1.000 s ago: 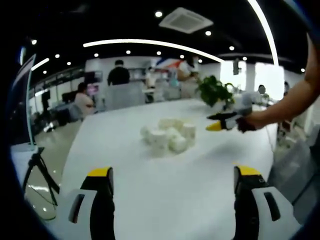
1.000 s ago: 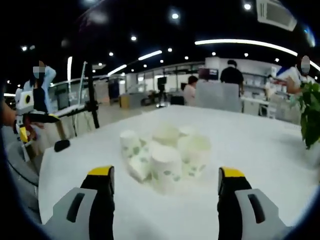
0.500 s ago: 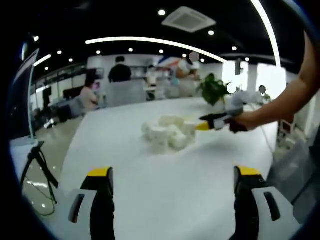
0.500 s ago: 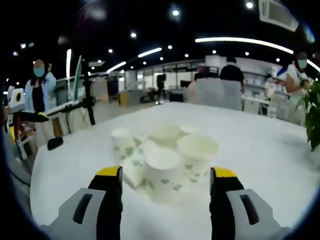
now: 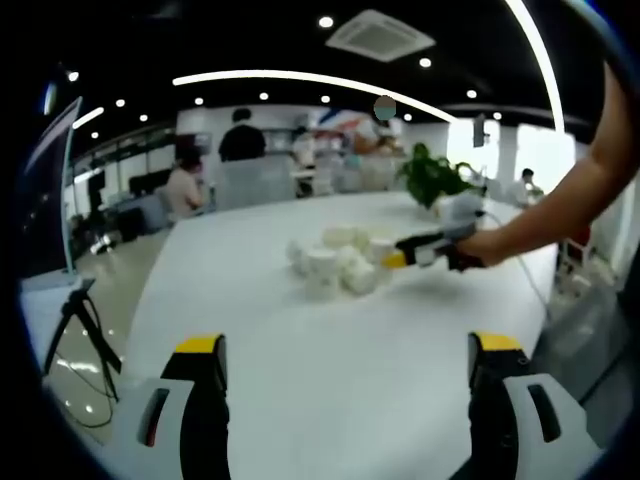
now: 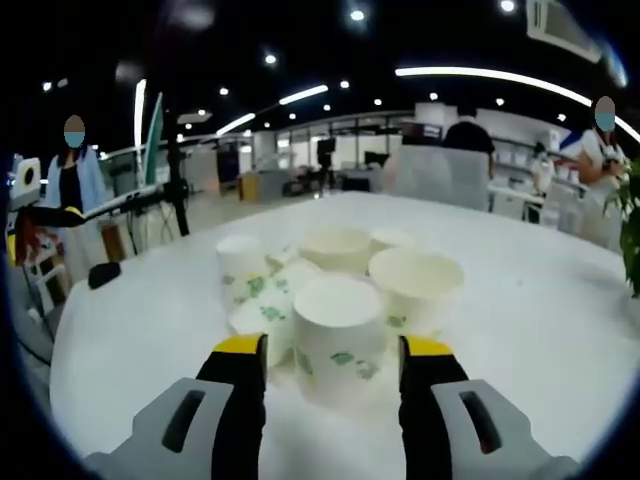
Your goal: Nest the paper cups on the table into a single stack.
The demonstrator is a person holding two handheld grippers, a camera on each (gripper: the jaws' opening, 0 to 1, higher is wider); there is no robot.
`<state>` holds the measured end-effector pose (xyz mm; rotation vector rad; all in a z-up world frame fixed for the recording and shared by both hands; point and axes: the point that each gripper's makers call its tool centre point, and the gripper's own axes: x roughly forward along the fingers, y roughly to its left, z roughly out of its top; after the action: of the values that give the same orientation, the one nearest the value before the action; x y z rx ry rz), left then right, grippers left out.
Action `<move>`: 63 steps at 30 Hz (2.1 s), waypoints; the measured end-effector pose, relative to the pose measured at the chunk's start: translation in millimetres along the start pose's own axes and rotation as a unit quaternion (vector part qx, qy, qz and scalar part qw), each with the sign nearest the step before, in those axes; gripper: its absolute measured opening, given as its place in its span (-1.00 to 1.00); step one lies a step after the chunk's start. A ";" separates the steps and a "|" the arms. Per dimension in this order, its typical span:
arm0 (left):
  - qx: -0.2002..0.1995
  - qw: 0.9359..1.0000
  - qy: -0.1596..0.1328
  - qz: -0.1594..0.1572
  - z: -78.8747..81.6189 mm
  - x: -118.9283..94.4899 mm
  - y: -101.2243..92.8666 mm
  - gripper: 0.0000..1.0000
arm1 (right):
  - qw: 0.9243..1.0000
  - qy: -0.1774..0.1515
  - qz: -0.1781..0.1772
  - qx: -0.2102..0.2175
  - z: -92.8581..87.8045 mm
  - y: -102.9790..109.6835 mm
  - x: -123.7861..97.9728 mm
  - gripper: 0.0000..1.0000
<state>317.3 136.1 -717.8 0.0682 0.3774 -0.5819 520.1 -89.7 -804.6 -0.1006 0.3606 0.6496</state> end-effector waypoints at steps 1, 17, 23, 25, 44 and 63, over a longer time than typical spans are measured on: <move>0.000 1.000 0.001 0.000 -0.4 -0.6 -0.2 1.00 | 1.000 0.000 0.000 0.000 -0.1 0.3 0.6 -0.05; -0.004 1.000 0.008 0.011 -5.6 -8.8 2.3 1.00 | 1.000 0.013 -0.003 0.009 -6.3 -0.1 10.8 -0.27; -0.005 1.000 0.004 0.012 -3.7 -7.4 1.8 1.00 | 1.000 0.012 -0.001 0.009 -7.1 -0.1 8.3 -0.28; -0.005 1.000 0.003 0.012 -3.0 -7.2 1.3 1.00 | 1.000 0.012 0.001 0.005 -6.8 1.5 7.0 -0.28; -0.006 1.000 -0.009 0.005 2.6 -5.0 -4.9 1.00 | 1.000 0.012 -0.001 -0.002 7.2 3.1 -9.3 -0.29; -0.005 1.000 -0.017 -0.004 12.3 -2.3 -10.0 1.00 | 1.000 0.006 0.002 -0.001 41.6 0.8 -24.2 -0.31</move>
<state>314.1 126.9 -705.1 0.0469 0.3470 -0.5884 514.1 -94.5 -757.1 -0.1061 0.3724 0.6531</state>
